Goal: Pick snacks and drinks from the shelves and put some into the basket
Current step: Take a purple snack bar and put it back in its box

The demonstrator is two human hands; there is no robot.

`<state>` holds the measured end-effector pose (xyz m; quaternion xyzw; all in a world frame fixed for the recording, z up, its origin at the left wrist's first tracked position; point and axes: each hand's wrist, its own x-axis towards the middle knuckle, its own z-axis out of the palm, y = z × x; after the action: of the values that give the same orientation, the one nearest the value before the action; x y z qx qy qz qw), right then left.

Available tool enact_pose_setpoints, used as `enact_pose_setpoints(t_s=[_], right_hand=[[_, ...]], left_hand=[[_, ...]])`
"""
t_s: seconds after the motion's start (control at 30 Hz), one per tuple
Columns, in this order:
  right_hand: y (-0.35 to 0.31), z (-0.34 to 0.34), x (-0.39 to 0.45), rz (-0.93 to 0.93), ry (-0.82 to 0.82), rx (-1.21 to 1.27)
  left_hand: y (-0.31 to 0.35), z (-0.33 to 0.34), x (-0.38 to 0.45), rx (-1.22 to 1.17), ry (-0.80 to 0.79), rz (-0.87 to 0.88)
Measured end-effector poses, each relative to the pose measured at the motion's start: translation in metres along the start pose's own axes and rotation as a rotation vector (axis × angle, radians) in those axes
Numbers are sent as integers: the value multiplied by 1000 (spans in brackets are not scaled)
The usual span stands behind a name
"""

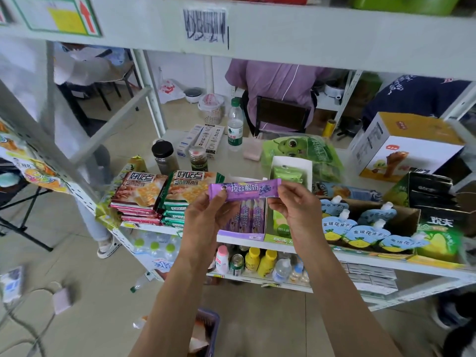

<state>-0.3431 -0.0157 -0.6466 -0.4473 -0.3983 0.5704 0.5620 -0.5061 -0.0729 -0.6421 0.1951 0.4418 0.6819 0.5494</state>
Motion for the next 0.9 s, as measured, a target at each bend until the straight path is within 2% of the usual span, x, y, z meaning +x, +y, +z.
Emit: enact_pose_setpoints(t_s=[0.17,0.23,0.3,0.43,0.57,0.63,0.77,0.9], right_hand=[[1,7,-10,-378,122,-494],[-1,12,-16,-530,40,-608],[-1,18,-20,-596,-80,-714],[3,25,-23,-488,-228,-760],[6,24,-26,-339,-303,-612],[4,24,-27,-220,-312,-506],[4,20,-20,-150,-197,-429],[-1,17,-13,-53,-2,-142]], left_hand=[[0,1,2,6,58,59],[1,3,2,37,72,71],[0,6,1,57,75,72],[-2,12,-4,149,18,98],[-1,17,-14,305,-71,153],[-1,19,-16,327,-64,147],[-3,19,-18,367,-83,138],[-8,14,-12,413,-29,193]])
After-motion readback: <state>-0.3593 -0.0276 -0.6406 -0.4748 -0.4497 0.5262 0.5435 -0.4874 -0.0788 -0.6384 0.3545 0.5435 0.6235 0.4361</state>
